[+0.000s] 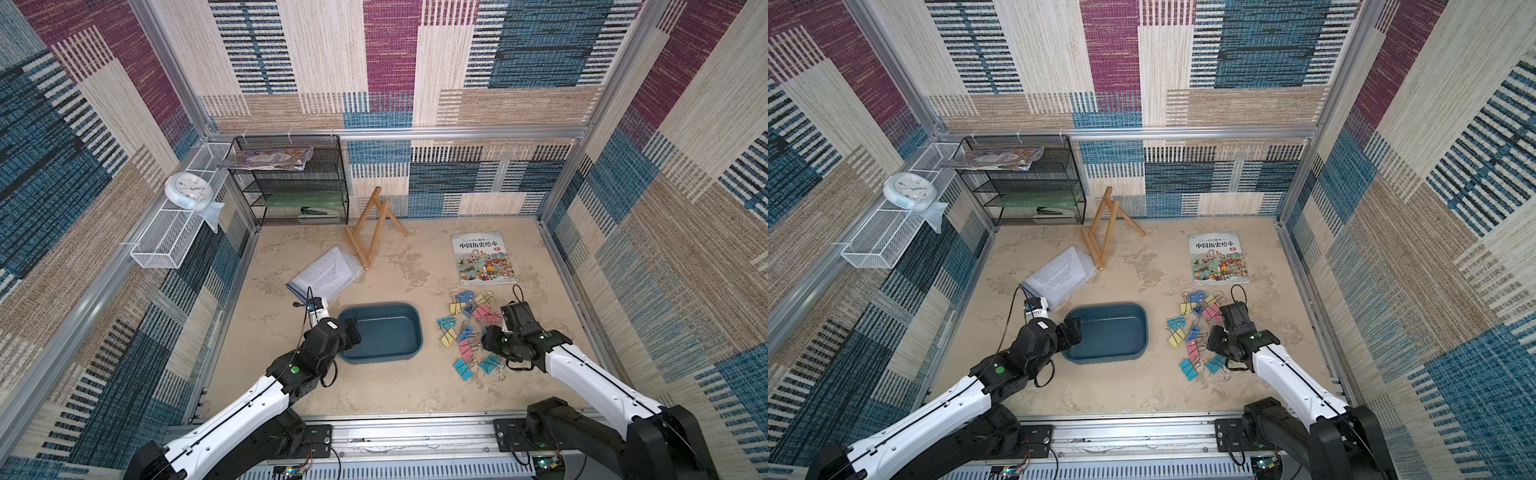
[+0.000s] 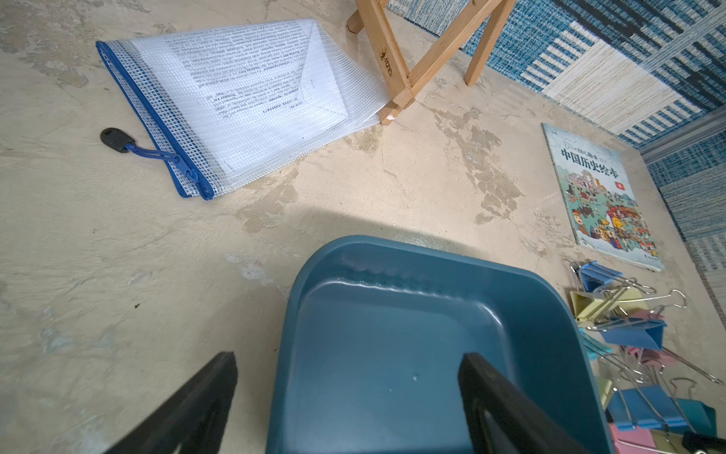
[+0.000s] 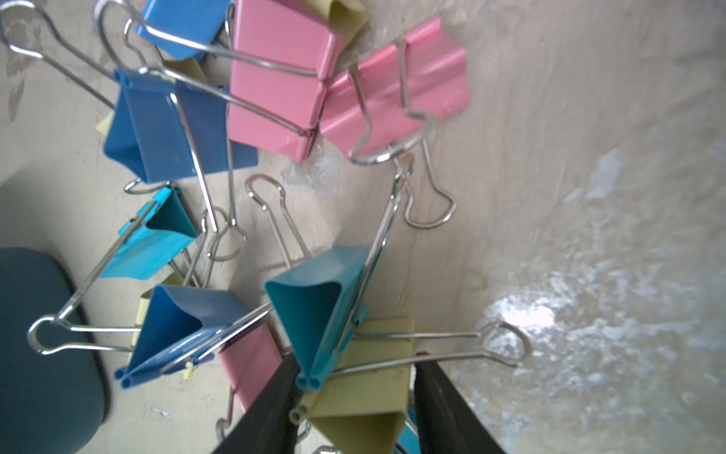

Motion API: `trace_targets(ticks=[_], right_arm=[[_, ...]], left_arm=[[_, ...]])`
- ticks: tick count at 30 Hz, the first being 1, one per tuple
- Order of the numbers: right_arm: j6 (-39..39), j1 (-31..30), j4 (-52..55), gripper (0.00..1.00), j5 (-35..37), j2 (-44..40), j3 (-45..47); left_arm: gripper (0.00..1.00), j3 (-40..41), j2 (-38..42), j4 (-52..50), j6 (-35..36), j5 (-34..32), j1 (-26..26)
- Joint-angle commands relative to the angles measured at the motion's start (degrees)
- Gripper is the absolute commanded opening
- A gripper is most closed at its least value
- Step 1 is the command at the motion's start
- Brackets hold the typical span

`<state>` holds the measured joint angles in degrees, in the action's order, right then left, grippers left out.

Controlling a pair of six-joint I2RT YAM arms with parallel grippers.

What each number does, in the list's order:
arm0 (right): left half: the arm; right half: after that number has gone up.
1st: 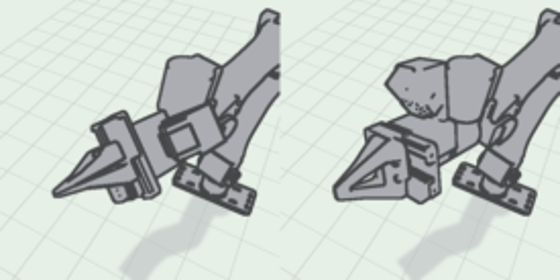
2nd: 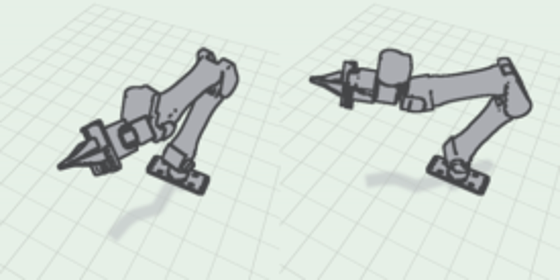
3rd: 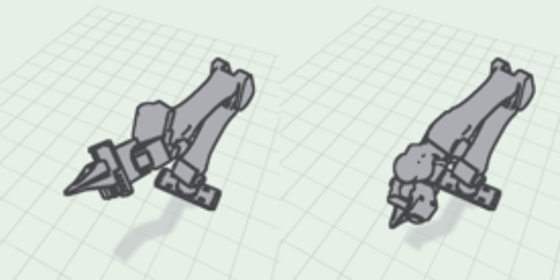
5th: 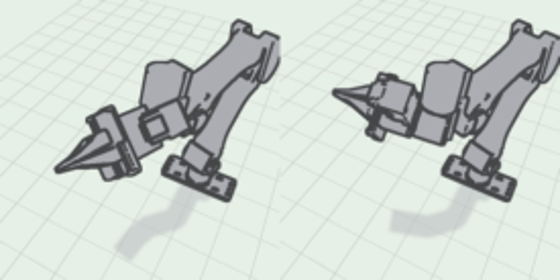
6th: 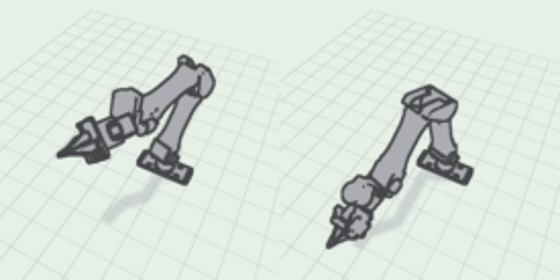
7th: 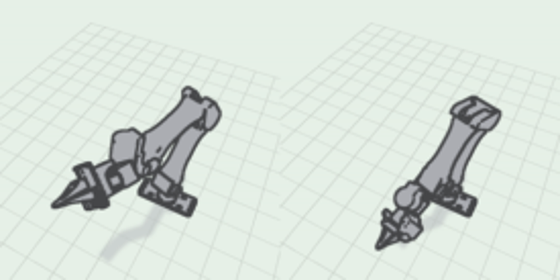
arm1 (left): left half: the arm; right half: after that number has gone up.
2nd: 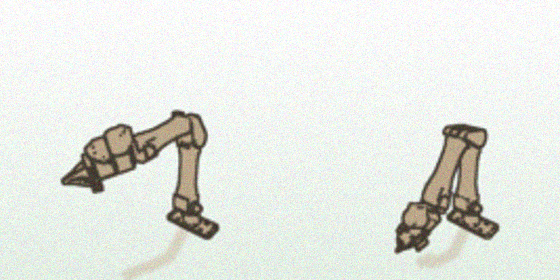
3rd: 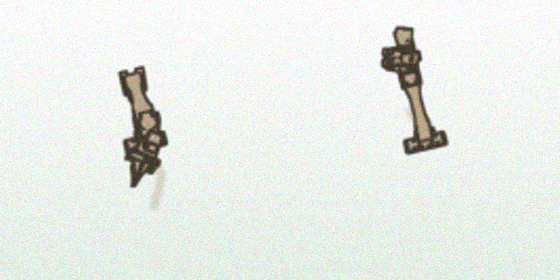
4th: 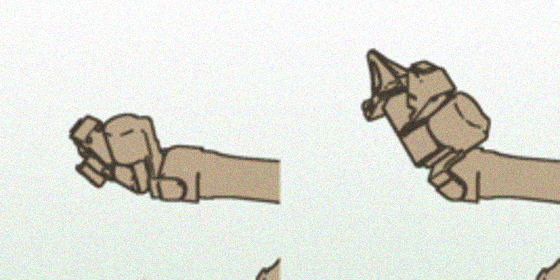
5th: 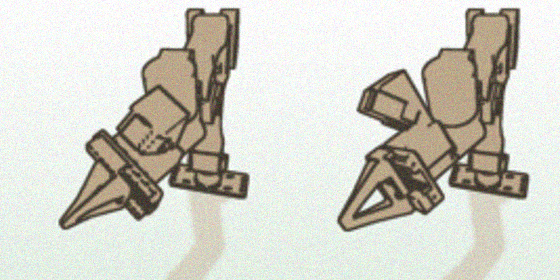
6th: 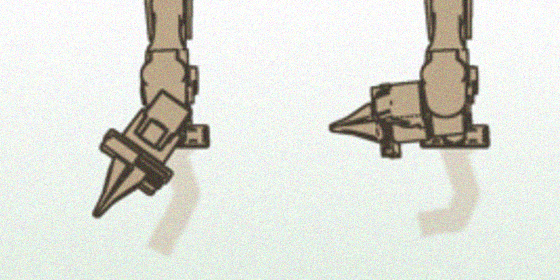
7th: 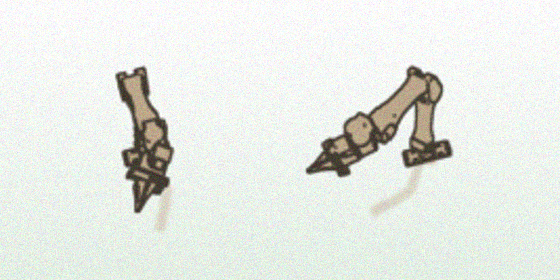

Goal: Put the binder clips in the storage box
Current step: Pick up the binder clip at the center of the board.

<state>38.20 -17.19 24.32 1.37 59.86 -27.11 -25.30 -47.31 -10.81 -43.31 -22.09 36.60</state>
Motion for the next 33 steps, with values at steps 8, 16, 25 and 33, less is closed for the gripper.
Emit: trace_targets(ticks=[8, 16, 25, 33], right_arm=[[0.05, 0.01, -1.26, 0.48, 3.51, 2.46, -1.14], [0.66, -0.08, -0.52, 0.34, 3.61, 1.96, -1.18], [2.17, -0.49, 7.5, 0.27, 7.93, -7.79, -8.21], [7.56, -14.8, 2.02, 0.29, 1.25, -6.68, -18.69]], left_arm=[[0.93, -0.11, -0.41, 1.32, 0.63, -0.33, -0.04], [0.92, 0.4, -0.03, 1.08, 0.68, -0.68, 0.01], [0.92, 0.51, 0.38, 1.19, 0.47, -0.59, -0.04], [0.93, 0.34, 1.99, 0.53, 0.68, -2.01, -0.04]])
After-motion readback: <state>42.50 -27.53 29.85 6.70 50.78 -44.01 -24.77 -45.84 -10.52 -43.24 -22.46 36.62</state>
